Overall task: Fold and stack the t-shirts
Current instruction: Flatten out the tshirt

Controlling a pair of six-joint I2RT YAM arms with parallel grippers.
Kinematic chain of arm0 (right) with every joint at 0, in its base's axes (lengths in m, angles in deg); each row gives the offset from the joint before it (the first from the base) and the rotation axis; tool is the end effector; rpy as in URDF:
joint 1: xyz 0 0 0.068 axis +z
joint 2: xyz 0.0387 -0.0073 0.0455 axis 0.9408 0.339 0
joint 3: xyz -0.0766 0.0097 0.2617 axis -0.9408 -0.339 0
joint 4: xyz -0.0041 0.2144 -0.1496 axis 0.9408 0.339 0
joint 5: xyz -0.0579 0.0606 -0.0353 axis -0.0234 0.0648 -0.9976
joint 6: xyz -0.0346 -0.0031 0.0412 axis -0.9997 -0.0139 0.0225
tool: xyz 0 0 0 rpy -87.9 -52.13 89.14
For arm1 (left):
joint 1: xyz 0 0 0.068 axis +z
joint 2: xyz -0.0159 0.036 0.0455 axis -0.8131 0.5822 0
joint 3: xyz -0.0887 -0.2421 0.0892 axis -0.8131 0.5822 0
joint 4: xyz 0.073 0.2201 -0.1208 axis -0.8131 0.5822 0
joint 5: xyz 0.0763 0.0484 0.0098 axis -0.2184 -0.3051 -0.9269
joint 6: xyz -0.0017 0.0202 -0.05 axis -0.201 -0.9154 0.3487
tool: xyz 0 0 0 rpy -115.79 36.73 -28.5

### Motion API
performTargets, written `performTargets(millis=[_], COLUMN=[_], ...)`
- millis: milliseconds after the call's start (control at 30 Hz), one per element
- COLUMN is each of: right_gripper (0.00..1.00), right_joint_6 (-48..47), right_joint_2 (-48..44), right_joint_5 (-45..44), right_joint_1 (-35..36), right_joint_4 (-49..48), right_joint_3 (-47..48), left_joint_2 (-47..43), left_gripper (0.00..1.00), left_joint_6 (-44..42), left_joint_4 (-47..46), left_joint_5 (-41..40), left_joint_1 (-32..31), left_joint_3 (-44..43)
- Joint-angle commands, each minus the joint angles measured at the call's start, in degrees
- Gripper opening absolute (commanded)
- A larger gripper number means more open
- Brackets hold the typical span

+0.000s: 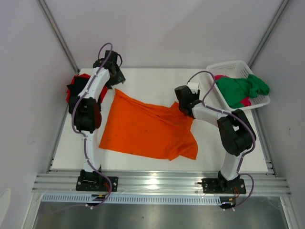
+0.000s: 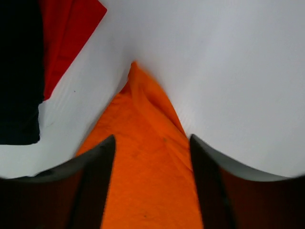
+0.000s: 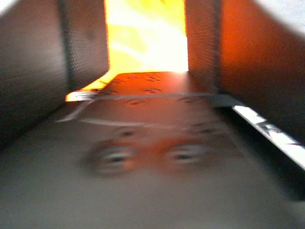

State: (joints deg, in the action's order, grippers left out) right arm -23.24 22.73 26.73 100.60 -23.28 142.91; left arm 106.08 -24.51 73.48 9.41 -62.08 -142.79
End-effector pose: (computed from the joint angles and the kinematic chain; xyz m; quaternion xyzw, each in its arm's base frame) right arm 0.3539 0.1791 0.2035 0.0682 0.8533 -0.1511 0.4944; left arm 0.4773 -0.0568 0.2700 -0.2488 0.9252 0.0003 0.2865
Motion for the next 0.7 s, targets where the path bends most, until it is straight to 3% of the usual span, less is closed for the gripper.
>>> performTargets(millis=[0,33,100,300,467,567,600,633,667], right_gripper=[0.50,0.53,0.58,0.59,0.60,0.60,0.60,0.60,0.61], right_joint_6=[0.5,0.7,1.2,-0.7,0.9,6.4,9.2,13.3,23.0], right_joint_2=[-1.6,-2.9,-7.1,-19.7,-31.0,-35.9,-36.4,-36.5,-35.7], right_joint_5=[1.7,1.5,0.5,-2.6,-5.5,-9.7,-10.5,-11.1,-10.8], right_joint_1=[-0.2,-0.3,-0.2,0.1,1.9,5.0,5.6,6.1,6.6], right_joint_4=[1.2,-1.0,-2.1,-5.0,2.4,12.2,20.4,25.7,32.0], right_joint_3=[0.1,-2.5,-4.4,-11.5,-13.0,-10.8,-9.4,-5.6,-3.6], left_joint_2=[-0.4,-0.8,-2.8,-9.6,-15.4,-15.9,-15.7,-15.5,-15.0], left_gripper=[0.72,0.88,1.00,0.99,1.00,0.99,0.99,1.00,0.99], left_joint_6=[-0.2,-0.6,-1.8,-3.1,-3.0,-3.8,-4.0,-4.2,-4.5], left_joint_4=[-1.4,-1.8,-3.6,-8.0,-11.4,-9.1,-8.1,-6.9,-4.7], left_joint_5=[2.8,3.7,5.2,8.0,9.9,9.3,8.8,8.5,8.2], left_joint_1=[0.3,0.3,0.3,0.2,-0.4,-1.1,-1.3,-1.5,-1.7], left_joint_3=[-1.5,-0.9,0.6,9.0,14.9,13.8,12.5,11.2,9.7])
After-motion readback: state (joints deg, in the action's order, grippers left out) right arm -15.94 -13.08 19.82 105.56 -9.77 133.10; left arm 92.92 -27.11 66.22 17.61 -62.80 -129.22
